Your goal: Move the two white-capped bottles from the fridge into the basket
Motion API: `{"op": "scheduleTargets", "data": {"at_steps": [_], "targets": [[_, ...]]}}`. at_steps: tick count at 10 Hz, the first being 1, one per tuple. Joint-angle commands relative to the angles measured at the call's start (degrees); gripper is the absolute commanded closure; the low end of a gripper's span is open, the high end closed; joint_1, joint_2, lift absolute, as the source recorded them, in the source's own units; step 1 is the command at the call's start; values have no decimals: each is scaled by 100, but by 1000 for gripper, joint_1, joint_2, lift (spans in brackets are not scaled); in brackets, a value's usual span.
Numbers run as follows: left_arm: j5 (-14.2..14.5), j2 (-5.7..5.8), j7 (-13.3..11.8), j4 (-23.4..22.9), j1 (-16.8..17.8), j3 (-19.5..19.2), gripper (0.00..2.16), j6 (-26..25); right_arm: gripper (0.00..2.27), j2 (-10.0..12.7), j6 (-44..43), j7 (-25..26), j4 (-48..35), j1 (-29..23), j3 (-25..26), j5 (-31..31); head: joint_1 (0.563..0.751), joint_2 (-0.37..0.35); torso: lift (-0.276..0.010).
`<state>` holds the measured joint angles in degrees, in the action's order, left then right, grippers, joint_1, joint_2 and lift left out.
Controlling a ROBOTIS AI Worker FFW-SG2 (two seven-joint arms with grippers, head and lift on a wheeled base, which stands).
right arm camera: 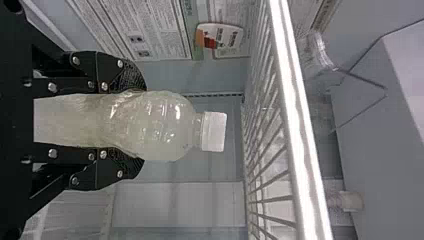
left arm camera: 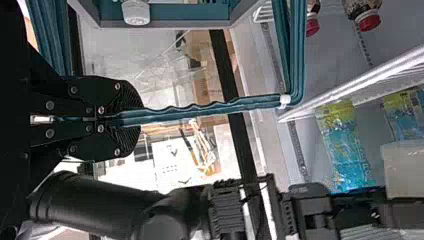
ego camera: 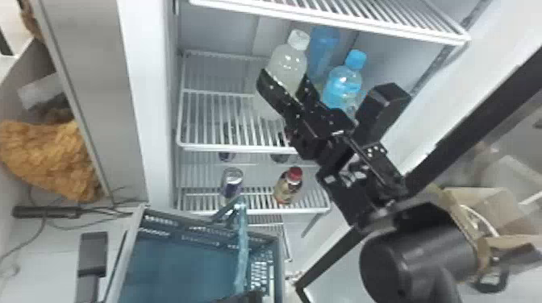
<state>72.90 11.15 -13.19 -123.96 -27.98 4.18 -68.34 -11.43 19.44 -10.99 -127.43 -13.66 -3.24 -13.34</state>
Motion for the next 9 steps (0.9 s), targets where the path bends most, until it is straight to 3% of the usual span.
{"op": "scheduleTargets", "data": {"at_steps": [1,9], "targets": [[0,-7,0,0,-14,-18,1193,0,891,0,221,-9,-441,-391,164,-25,695,-297,0],[0,1,-8,0,0,-7,1193,0,892,106,1740,-211,-2578,-2332,884,-117,695,-350,0]]}}
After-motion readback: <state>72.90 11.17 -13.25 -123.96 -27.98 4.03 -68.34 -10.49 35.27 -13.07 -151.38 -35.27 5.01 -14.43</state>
